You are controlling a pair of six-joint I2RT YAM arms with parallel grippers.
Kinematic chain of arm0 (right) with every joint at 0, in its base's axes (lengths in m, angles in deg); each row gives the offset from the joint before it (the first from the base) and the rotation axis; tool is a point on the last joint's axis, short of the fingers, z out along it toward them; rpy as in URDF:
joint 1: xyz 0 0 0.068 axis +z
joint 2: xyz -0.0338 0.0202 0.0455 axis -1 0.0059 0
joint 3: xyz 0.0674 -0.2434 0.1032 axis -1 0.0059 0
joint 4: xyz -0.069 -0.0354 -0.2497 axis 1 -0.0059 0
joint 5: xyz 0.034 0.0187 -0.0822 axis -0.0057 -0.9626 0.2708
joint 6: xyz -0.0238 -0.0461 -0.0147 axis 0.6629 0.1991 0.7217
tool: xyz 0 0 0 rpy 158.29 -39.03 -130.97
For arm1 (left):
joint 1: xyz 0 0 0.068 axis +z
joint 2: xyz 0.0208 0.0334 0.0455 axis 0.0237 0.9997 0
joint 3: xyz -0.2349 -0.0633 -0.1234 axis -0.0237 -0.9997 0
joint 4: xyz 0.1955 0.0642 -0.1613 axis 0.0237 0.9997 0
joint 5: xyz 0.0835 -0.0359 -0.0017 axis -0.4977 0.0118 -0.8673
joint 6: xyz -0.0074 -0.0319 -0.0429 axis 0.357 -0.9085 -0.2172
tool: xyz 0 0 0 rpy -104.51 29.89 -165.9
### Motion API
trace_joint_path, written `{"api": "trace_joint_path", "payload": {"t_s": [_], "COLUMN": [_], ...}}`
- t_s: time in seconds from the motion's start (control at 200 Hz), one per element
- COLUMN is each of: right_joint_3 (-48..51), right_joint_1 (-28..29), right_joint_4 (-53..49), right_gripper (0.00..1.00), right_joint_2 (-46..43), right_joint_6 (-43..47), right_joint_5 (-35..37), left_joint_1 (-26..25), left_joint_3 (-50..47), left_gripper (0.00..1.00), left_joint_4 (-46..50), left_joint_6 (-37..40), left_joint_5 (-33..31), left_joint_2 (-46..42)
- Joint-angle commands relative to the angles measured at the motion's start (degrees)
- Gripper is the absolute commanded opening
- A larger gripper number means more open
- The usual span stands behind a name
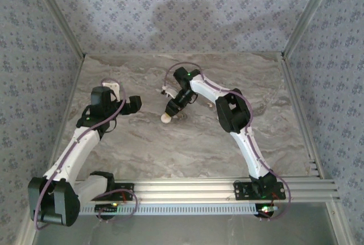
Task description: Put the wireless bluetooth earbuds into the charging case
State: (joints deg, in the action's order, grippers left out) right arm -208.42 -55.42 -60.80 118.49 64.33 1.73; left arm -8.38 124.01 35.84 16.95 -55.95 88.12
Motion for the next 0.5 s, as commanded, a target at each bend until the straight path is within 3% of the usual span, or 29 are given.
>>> {"api": "trace_joint_path", "payload": {"t_s": [0.0, 0.18, 0.39, 0.495], "right_joint_3": [-0.9, 6.5, 26.8, 34.5], "right_joint_1": [-0.3, -1.1, -2.6, -5.1], "right_joint_4": [0.4, 7.4, 21.7, 22.4], "right_gripper": [0.49, 0.55, 0.57, 0.59], "right_joint_2": [-2.2, -10.8, -27.4, -34.7], "right_joint_6": [-1.3, -4.5, -13.6, -18.3], "right_joint_5": [2.6, 3.0, 11.1, 15.5], "left_joint_1": [0.4, 0.2, -1.9, -4.3], "left_joint_3": [2.6, 4.2, 4.9, 5.3], "left_gripper": [1.0, 0.98, 0.95, 0.95], "left_joint_4": [-0.5, 2.4, 4.1, 5.2], "left_joint_6": [1.1, 1.1, 0.8, 1.1], "left_joint_5": [1.0, 3.6, 5.4, 5.5], "left_joint_2": [0.4, 0.9, 1.8, 3.3]}}
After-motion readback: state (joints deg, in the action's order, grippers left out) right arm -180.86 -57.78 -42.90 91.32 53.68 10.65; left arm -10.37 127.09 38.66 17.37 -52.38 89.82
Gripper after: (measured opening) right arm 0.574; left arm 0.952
